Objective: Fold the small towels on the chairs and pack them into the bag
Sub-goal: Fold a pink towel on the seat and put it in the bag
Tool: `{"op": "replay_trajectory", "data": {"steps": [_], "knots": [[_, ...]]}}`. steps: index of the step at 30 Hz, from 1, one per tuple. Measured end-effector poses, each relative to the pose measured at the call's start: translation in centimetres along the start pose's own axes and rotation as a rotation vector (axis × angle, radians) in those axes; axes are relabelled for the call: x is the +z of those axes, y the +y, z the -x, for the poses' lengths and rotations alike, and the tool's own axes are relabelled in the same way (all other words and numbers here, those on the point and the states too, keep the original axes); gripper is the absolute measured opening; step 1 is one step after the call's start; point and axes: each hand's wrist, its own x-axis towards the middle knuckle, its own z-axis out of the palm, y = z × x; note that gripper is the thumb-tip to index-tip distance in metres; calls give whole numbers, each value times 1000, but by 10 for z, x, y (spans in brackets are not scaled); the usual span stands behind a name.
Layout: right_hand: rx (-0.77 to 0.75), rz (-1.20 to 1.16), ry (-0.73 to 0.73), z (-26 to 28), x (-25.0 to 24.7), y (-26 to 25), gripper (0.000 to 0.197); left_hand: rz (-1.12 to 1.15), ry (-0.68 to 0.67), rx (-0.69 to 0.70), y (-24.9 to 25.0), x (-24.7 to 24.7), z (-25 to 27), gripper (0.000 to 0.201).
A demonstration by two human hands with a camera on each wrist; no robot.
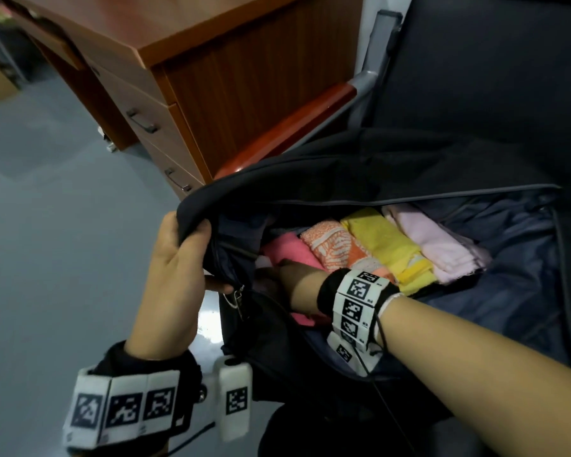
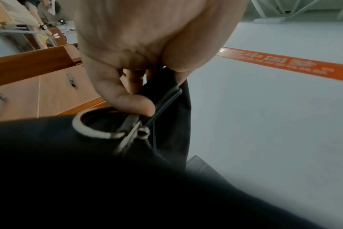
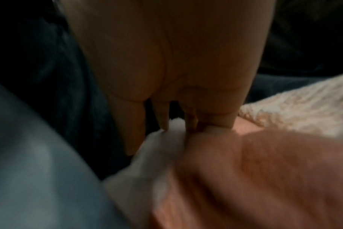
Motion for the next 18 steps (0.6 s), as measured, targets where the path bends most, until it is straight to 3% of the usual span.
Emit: {"op": "replay_trajectory", "data": {"steps": [3, 6, 11, 14, 18], "knots": [[-16, 7, 56, 26, -24, -7, 52, -87, 12, -40, 4, 3, 2, 12], [-84, 25, 283, 64, -51, -5, 52, -188, -36, -20, 17, 8, 8, 37], [-6, -109, 441, 153, -66, 21, 53, -637, -83, 55, 44, 34, 37, 66], [69, -102, 539, 218, -65, 43, 50, -772, -117, 162, 64, 71, 69, 59], [172, -147, 666, 324, -52, 86, 48, -694, -330, 286, 81, 153, 130, 40]]}}
